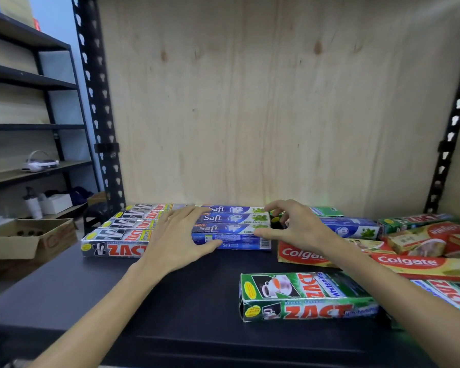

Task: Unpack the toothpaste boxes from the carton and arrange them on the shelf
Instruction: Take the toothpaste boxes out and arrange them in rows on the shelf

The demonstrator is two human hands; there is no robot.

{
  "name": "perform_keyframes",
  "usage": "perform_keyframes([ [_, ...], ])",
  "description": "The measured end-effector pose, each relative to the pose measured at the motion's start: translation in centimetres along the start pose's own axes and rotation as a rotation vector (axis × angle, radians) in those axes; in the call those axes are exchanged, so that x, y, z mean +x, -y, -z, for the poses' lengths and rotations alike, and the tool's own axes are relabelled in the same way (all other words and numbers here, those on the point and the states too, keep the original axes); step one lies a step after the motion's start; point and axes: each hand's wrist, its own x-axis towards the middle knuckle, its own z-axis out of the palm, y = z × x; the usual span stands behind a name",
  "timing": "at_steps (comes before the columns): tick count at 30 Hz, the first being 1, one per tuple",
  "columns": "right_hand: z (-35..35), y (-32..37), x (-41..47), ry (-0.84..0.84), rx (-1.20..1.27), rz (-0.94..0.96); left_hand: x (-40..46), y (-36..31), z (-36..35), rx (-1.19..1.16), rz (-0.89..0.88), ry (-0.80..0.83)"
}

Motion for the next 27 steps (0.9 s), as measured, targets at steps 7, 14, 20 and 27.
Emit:
perform_keyframes([
  [7, 4.4, -3.9, -2.2, -0.07, -0.117, -0.021, 3.6, -6.5, -2.0, -0.3, 0.027, 0.025],
  [14, 8.6, -10.9, -3.1, -0.065, -0.393, -0.159, 8.8, -12.4, -5.3, -0.351, -0.021, 0.226],
  [20, 9.5, -14.9, -3.1, 0.003, -0.463, -0.234, 11.5, -13.5, -7.8, -0.305, -0.061, 0.397],
  [27, 8.8, -15.5, -1.9, 0.016, -0.469, -0.229, 11.8, -13.5, -9.5, -0.214, -0.151, 0.299],
])
